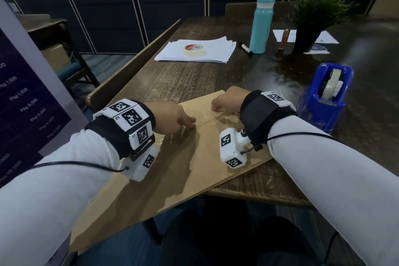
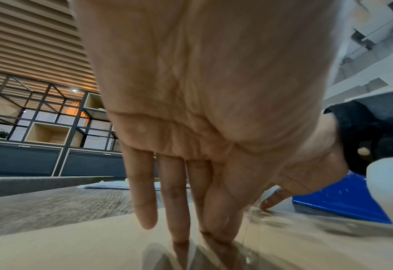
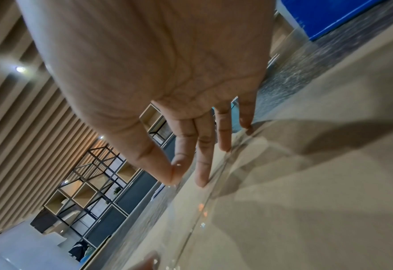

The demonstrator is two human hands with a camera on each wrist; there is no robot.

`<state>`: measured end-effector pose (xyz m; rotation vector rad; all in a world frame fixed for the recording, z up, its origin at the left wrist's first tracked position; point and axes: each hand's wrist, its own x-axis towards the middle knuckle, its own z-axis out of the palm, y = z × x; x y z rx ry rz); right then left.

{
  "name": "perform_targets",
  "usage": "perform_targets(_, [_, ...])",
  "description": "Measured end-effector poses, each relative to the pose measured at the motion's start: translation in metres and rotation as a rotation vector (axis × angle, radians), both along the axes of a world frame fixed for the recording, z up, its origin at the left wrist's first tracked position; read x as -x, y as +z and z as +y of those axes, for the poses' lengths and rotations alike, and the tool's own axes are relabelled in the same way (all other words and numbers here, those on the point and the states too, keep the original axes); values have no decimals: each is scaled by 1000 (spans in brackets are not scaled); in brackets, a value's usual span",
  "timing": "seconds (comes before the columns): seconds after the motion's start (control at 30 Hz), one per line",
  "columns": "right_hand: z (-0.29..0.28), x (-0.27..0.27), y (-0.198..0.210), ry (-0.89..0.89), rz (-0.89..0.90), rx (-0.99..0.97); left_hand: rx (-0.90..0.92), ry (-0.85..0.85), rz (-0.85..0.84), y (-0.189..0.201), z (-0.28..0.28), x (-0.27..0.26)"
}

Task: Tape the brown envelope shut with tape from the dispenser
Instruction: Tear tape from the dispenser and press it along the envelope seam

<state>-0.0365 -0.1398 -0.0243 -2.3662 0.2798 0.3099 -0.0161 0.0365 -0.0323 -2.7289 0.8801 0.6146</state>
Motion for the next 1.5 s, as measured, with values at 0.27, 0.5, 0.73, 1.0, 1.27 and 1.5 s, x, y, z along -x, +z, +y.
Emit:
perform_targets(0.27, [2, -6, -4, 34, 5, 112, 16, -7, 17, 4, -1, 4])
perform_targets(0.5, [2, -11, -8, 24, 5, 115, 30, -4, 23, 2, -1, 3])
perform_targets(0.73, [2, -12, -11, 23, -2, 123, 65, 34, 5, 0, 2, 1])
perform_targets(1.0, [1, -15, -15, 31, -18, 149, 155, 97, -27, 5, -3, 10])
perform_targets(1.27, [-1, -18, -19, 40, -47, 138, 10, -19, -66, 3, -9, 13])
perform_targets(1.5, [-3, -22, -23, 49, -57, 171, -86, -38, -121, -3, -18, 19])
